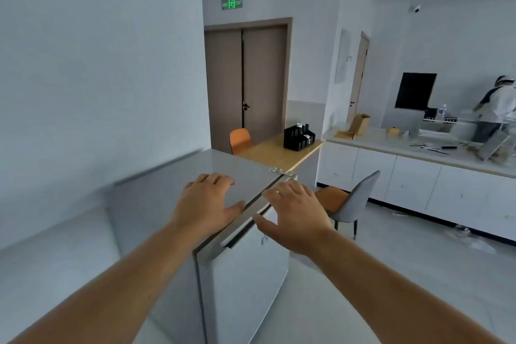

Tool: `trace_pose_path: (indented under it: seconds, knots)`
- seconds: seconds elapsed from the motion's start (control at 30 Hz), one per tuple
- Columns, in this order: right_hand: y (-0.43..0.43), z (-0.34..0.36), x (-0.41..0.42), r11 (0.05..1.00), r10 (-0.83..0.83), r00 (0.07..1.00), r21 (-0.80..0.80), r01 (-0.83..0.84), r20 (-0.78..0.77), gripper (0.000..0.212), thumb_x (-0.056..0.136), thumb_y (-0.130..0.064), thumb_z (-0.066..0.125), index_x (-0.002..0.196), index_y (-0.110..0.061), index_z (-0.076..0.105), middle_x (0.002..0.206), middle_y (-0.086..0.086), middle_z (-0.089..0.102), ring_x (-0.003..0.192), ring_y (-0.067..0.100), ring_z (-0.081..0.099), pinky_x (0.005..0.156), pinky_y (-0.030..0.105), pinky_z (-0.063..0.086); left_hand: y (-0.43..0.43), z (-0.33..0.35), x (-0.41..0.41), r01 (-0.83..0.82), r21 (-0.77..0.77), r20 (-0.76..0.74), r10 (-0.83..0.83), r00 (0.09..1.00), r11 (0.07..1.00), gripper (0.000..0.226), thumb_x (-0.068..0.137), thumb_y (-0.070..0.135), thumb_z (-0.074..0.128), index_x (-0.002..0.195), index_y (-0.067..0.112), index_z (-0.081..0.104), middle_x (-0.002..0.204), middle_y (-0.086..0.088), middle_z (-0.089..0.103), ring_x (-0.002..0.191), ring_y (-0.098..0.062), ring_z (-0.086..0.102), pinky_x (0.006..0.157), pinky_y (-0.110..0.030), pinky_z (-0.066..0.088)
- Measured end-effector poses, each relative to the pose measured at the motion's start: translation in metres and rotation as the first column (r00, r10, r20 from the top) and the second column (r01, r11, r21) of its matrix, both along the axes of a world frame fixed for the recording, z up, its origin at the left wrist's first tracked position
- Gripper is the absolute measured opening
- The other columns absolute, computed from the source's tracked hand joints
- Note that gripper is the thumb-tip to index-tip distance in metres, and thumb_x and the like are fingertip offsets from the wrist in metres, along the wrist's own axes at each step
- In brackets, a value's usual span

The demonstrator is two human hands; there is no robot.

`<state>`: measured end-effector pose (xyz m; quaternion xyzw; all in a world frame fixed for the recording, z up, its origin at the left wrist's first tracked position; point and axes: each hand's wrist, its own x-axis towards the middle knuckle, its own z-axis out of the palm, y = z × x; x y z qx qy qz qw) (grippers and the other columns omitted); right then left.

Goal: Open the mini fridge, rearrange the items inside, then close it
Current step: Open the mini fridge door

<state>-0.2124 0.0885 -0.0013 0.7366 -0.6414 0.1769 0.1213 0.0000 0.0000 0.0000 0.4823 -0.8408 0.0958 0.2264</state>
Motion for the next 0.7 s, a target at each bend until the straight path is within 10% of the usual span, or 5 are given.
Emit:
trace_pose_path:
  seconds: [0.7]
  knots:
    - [-0.034,-0.076,0.049,0.963,0.244,0.962,0.087,-0.255,0.126,0.035,0.106,-0.038,0.045,0.098,-0.021,0.074,0.093,-0.004,0.065,0.09,0.013,0.052,0.081,0.028,0.043,-0.075,-0.069,-0.007,0.058,0.289,-0.032,-0.05,0.998,0.956,0.052,0.097,0.06,0.044,0.141,0.033,0.054,0.149,0.003,0.058,0.137,-0.023,0.049,0.111,-0.046,0.038]
